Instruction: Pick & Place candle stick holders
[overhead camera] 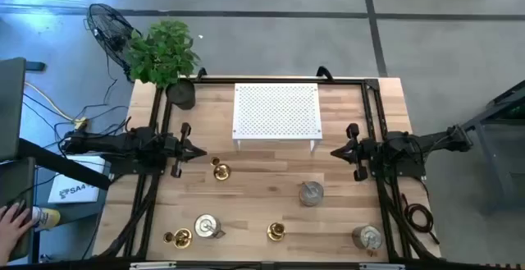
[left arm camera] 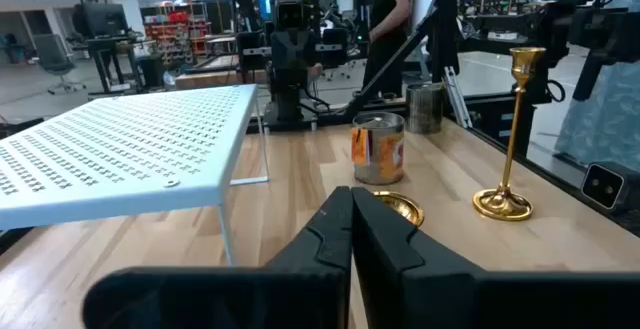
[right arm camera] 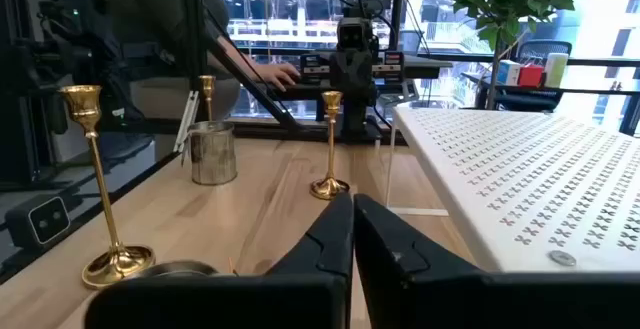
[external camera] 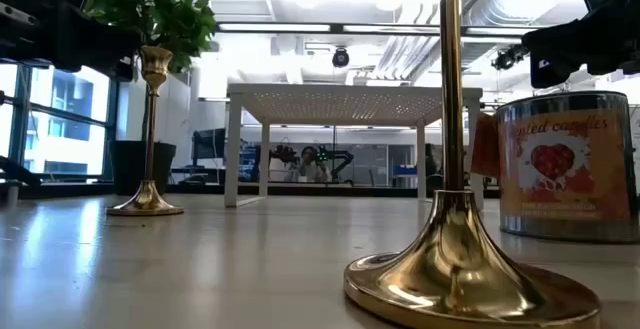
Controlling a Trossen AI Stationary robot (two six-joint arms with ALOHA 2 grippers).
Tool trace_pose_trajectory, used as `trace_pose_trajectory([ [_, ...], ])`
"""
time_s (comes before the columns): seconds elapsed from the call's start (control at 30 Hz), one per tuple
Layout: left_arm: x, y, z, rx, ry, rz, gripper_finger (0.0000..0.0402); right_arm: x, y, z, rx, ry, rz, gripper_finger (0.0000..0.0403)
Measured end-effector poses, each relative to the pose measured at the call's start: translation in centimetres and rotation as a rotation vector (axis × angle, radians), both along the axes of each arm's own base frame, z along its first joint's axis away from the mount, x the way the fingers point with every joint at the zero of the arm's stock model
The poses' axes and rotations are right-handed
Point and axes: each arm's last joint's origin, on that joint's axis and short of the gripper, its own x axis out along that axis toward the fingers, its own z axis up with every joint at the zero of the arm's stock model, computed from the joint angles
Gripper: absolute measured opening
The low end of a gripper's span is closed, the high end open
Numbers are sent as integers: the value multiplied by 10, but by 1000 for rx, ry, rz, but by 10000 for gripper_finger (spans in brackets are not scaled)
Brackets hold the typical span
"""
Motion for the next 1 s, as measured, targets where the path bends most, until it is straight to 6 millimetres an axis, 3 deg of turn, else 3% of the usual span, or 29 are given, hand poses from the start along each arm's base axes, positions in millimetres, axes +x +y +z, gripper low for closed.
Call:
trace_pose_trajectory([
  [1.0,0,0,0,0,0,0,1,0,0,0,0,0,0,3],
])
